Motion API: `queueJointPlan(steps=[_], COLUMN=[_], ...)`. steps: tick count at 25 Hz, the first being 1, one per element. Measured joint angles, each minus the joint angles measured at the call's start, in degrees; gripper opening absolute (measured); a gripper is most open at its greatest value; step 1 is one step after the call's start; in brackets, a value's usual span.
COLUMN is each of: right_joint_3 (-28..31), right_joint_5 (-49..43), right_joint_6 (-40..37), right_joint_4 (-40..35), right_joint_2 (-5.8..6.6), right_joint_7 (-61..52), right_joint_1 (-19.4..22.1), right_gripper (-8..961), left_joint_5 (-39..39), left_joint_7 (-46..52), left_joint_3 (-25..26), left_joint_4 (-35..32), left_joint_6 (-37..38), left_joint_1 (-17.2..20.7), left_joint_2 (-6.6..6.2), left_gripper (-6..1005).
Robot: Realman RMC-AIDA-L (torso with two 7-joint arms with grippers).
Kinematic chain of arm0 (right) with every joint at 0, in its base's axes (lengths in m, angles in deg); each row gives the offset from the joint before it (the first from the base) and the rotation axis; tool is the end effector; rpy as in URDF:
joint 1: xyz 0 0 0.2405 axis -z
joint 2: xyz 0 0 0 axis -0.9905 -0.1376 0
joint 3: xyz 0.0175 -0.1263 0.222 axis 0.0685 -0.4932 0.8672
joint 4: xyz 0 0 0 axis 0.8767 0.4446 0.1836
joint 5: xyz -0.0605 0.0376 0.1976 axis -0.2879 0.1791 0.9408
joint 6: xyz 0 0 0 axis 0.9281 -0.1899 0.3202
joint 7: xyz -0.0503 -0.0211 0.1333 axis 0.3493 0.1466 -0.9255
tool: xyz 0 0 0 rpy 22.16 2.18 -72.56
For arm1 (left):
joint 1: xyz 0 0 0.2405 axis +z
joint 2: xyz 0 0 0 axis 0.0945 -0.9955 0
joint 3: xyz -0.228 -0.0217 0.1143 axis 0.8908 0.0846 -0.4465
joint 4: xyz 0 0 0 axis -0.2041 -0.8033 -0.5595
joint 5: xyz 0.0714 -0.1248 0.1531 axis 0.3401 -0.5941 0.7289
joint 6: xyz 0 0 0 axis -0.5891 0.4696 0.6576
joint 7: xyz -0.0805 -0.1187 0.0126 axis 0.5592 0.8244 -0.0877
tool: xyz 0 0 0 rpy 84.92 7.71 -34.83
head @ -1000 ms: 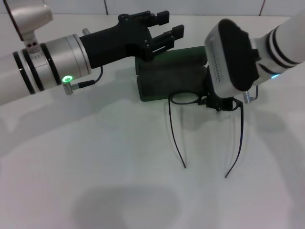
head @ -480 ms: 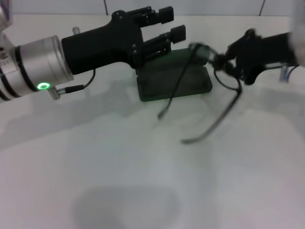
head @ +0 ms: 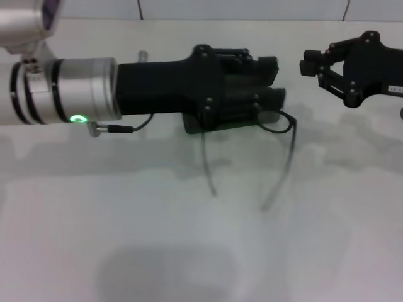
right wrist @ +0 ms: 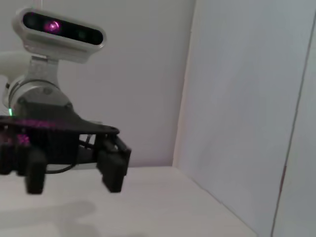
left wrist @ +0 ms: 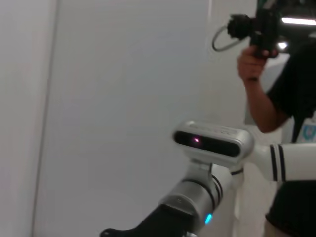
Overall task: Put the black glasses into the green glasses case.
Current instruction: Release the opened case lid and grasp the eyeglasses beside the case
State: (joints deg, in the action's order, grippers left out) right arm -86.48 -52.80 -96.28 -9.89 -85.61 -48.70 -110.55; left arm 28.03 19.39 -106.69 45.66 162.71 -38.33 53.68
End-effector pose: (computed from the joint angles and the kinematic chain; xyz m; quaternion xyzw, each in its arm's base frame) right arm 0.1854 0.3708 0.0305 -0.9459 0.0142 0.2504 0.2058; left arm -0.1600 0.3312 -0.0049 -0.9196 -0.0586 -0.3880 0.0203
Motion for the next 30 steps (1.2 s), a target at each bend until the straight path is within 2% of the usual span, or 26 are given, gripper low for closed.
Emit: queueJointPlan(steps=[4,9,12,15,18,21,24,26,27,30], right_joint_3=[0.06,-0.48,-0.5,-1.85,-7.31,-13.88,-18.7,-18.7,-23.35,-29.55], right_joint_5=[-0.23,-2.77,-10.13,-18.12,-23.28,-25.16,-25.99,-25.99,-25.53,-24.36], right_joint_6=[1.16,3.53,5.53,7.78,13.21,18.41,20.43,20.43,23.57,30.1], right_joint_4=[1.33,-0.61,-1.85,-0.1,3.39,5.43,7.29,7.29,8.24,8.72], right_joint_2=[-0.01,0.05,0.07,-0.25,-0.35,-0.43,-0.5,-0.5,-0.68,-0.7], right_joint_7=[0.56,-1.69,-9.17,-17.63,-24.19,-28.59,-32.51,-32.51,-34.2,-36.48], right_joint_1=[-0.21,-1.47,-5.37,-11.11,-15.53,-18.14,-20.54,-20.54,-20.75,-20.06], right_gripper=[152,180,197,214,231,248,330,385,412,407], left_joint_5=[1.89,1.42,1.3,1.29,1.22,1.21,1.28,1.41,1.49,1.64], left_joint_7=[-0.14,-0.39,-0.54,-1.01,-2.46,-3.24,-3.47,-3.54,-3.55,-3.52], left_joint_3=[0.26,1.29,4.7,8.4,10.27,10.63,10.68,10.69,10.7,10.72], left_joint_4=[0.3,0.35,0.42,0.68,1.92,2.81,3.25,3.37,3.4,3.47], left_joint_6=[-0.27,-0.53,-0.58,-0.63,-0.65,-0.65,-0.65,-0.65,-0.65,-0.69], left_joint_1=[-0.88,-0.29,0.58,1.62,2.02,2.03,1.98,1.83,1.73,1.55], left_joint_2=[0.42,0.49,1.2,1.9,2.14,2.17,2.19,2.19,2.19,2.19], left_gripper=[513,511,512,513,513,512,512,512,512,512])
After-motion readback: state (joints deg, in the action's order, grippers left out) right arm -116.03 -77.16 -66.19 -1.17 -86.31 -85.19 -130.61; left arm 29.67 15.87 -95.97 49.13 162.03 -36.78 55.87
